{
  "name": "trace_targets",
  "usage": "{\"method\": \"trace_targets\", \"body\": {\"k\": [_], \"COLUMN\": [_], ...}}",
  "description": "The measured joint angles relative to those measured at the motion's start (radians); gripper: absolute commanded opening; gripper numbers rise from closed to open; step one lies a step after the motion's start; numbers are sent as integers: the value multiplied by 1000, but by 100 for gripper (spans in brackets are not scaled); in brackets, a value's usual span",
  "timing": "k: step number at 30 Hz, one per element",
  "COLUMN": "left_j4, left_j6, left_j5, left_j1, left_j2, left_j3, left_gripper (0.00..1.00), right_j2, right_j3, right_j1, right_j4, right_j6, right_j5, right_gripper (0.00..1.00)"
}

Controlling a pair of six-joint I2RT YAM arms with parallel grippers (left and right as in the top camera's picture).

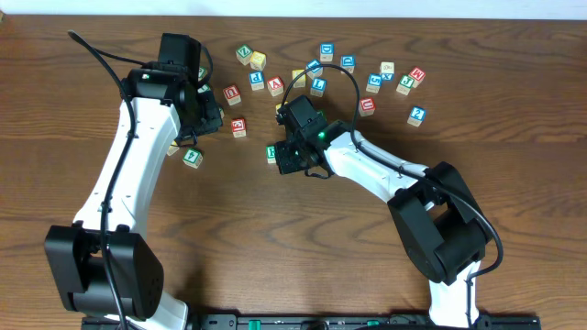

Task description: Spell out ROBOT

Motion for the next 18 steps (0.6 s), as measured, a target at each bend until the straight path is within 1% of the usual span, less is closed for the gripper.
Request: {"method": "trace_targets", "body": {"k": [3,9,13,16,18], "left_j4": [0,-14,-32,-30,-18], "left_j6": [0,0,0,0,-3], "left_j5": [0,0,0,0,0], "left_j1": [0,0,-2,-12,-30], "left_j2": [0,0,0,0,0], "left_j3": [0,0,0,-5,-24], "left_gripper": [31,31,31,31,30], "right_j2": [0,-34,-108,-161,-169], "right_j3": [1,9,11,21,26], "right_j1": [0,-15,-53,-114,-154], "right_j4": [-2,-30,-99,-178,-218], "right_j6": [-2,-5,-5,-5,-5], "right_j5": [-5,-23,-25,-23,-19], "right_gripper": [1,3,2,1,3]}}
